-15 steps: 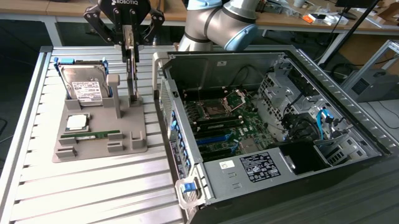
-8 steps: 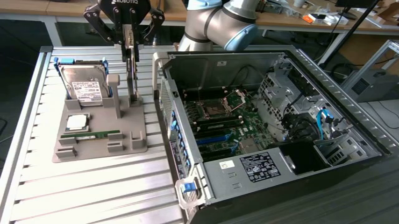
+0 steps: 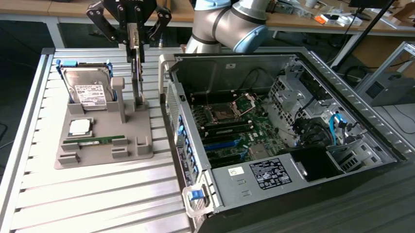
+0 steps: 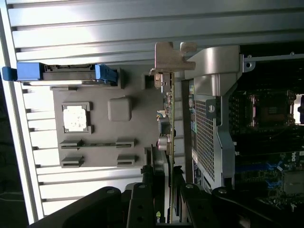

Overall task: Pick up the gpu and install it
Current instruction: 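Pick up the gpu and move the gpu toward the slot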

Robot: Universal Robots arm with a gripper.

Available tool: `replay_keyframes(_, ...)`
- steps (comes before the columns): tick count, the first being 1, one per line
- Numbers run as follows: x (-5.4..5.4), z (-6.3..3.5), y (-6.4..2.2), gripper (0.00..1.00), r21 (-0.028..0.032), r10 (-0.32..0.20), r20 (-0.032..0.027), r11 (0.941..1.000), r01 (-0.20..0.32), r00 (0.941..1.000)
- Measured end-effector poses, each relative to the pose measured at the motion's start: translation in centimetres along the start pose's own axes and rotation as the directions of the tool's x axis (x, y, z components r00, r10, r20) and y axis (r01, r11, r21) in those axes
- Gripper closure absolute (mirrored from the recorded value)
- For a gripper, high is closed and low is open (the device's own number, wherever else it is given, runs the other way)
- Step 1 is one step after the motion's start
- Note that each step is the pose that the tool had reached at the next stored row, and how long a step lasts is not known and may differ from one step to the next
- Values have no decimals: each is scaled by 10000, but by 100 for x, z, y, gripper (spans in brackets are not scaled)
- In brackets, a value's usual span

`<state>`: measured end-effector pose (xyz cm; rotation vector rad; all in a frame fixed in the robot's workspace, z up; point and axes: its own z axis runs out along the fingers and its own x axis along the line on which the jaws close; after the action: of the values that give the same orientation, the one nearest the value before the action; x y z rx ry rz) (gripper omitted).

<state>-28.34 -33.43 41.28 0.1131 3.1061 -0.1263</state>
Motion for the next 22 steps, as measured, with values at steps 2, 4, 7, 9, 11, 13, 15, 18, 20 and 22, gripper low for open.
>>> replay_keyframes(2,0,-14,-1,73,0,0,-1,10000,0,10000)
replay_keyframes(4,-1,-26,-2,73,1,0,-1,10000,0,10000)
replay_keyframes(7,-1,-47,-4,73,0,0,0,10000,0,10000)
replay_keyframes(9,-2,-56,-5,73,1,0,0,10000,0,10000)
replay_keyframes(11,-2,-63,-5,73,1,-1,0,10000,1,10000)
replay_keyframes(13,-3,-66,-6,73,1,0,1,10000,0,10000)
replay_keyframes(15,-3,-71,-7,73,31,-2,1,10000,2,10000)
replay_keyframes(18,-3,-93,-9,73,30,-1,1,10000,1,10000)
replay_keyframes(20,-4,-120,-12,73,28,0,0,10000,0,10000)
replay_keyframes(22,-5,-146,-15,73,25,-1,1,10000,1,10000)
